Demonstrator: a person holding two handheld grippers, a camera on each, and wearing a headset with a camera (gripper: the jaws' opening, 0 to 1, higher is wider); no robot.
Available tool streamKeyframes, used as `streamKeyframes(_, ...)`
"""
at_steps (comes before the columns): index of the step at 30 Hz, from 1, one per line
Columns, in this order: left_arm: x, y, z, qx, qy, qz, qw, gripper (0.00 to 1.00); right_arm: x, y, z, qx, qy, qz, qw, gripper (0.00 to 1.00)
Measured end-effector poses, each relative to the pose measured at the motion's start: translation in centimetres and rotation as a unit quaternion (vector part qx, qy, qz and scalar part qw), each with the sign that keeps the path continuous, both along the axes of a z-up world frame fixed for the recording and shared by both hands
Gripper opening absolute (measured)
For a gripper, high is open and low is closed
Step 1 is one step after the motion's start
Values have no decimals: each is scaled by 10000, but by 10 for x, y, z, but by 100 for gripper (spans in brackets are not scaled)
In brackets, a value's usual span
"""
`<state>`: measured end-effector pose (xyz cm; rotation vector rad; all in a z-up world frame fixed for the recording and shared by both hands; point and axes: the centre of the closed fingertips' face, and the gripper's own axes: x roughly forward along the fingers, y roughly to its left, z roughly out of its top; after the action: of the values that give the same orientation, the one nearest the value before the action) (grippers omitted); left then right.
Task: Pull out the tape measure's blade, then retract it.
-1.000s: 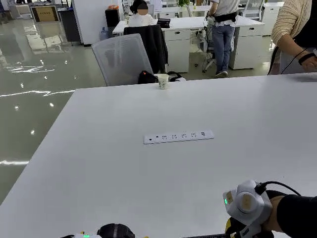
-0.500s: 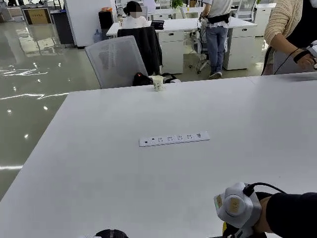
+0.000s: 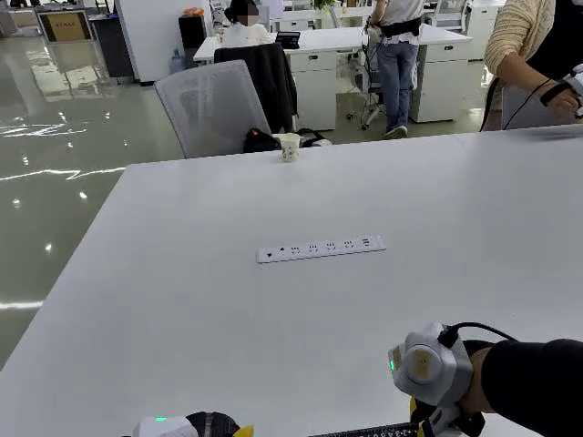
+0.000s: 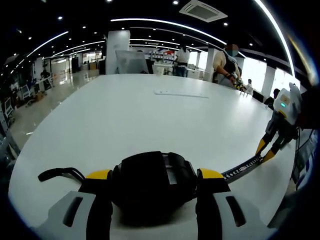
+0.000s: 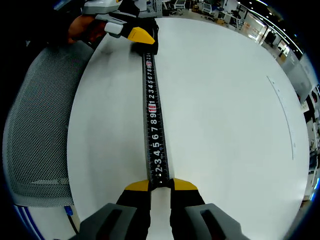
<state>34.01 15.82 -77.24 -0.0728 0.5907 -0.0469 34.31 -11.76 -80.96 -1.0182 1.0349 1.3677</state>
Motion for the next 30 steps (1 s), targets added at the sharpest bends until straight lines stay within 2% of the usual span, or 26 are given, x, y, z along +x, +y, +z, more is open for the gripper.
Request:
streamKeyframes(4,0,0,-2,63,79,-26,9999,62,0,0,-1,59,20,-39,10000,10)
streamKeyframes(16,0,0,-1,87,89,-64,9999,62,-1,2,0,-59,-4,-104,9999,11)
streamKeyframes(22,0,1,-4,28,232,-93,9997,62,-1,3,0,-84,6,-174,9998,11)
streamKeyframes(30,1,0,-3,18,227,-95,9997,62,0,4,0,-87,10,-238,9997,11)
